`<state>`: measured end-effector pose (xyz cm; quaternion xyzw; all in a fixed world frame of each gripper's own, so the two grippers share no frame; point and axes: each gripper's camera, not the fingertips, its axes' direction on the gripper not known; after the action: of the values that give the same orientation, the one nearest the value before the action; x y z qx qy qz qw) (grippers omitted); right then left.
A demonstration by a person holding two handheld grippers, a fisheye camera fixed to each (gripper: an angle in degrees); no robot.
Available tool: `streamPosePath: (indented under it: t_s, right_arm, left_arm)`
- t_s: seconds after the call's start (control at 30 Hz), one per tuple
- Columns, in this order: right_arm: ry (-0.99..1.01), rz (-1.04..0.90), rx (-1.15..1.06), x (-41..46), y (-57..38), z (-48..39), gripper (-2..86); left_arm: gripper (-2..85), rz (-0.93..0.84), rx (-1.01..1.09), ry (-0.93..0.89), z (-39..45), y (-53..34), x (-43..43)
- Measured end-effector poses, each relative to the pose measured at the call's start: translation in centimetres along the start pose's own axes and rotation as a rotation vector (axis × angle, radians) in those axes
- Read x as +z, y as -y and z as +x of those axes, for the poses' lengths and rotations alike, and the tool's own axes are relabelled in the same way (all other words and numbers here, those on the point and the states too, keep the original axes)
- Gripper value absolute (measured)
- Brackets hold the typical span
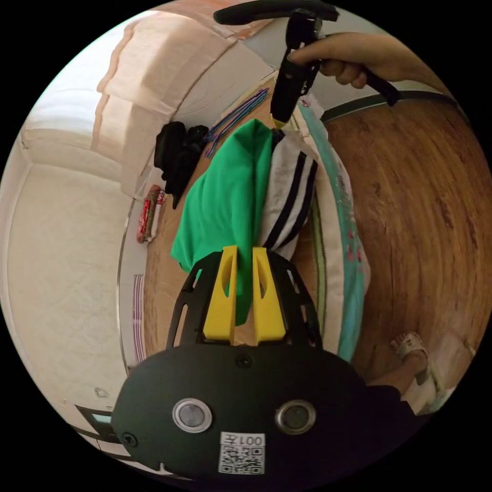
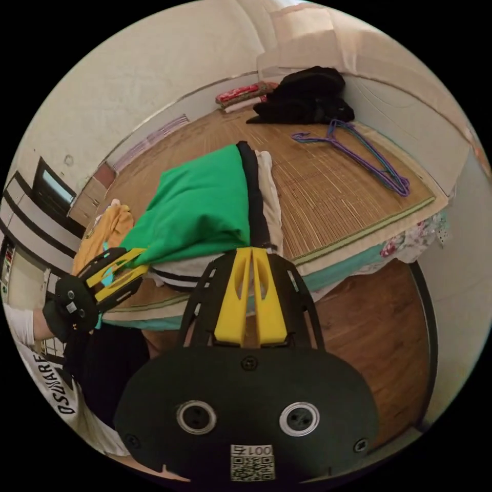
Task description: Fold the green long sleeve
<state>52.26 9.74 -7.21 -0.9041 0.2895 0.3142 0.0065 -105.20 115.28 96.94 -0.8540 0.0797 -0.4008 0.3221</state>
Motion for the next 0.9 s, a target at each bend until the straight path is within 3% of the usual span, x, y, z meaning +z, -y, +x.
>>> streamPosePath:
  t_s: [0.13, 0.33, 0.4, 0.47, 0.57, 0.7, 0.8, 0.9]
  right_arm:
    - [-0.229, -0.052, -0.129, -1.4, -0.3, -3.7, 0.6]
    - [-0.166, 0.197, -0.275, -4.6, 1.8, -10.6, 0.5]
    - [-0.158, 0.105, -0.257, -1.8, 3.8, -11.5, 0.4]
    - [-0.185, -0.053, -0.227, 1.8, 4.1, -11.3, 0.3]
    - [-0.177, -0.022, -0.189, 3.4, 1.4, -11.7, 0.3]
    - [-0.328, -0.077, -0.247, 4.5, -1.0, -13.9, 0.2]
    - [-0.447, -0.067, -0.294, 3.9, -3.0, -16.3, 0.3]
    - [-0.388, 0.016, -0.376, 1.2, -5.4, -20.6, 0.6]
  left_arm:
    - [-0.5, 0.036, -0.058, -0.057, -1.2, -2.2, -1.9]
    - [-1.0, 0.075, -0.345, -0.051, -6.7, -4.7, -0.2]
    - [-1.0, -0.044, -0.338, -0.246, -6.5, -4.0, 3.5]
    - [-1.0, -0.098, -0.321, -0.319, -5.0, -4.5, 5.5]
    - [-1.0, -0.067, -0.271, -0.255, -1.9, -6.5, 5.1]
    - [-1.0, -0.108, -0.160, -0.175, 0.9, -8.5, 4.4]
    - [-1.0, -0.111, -0.188, -0.153, 0.7, -11.1, 1.9]
    - [-0.9, -0.078, -0.265, -0.175, 0.3, -16.1, -1.9]
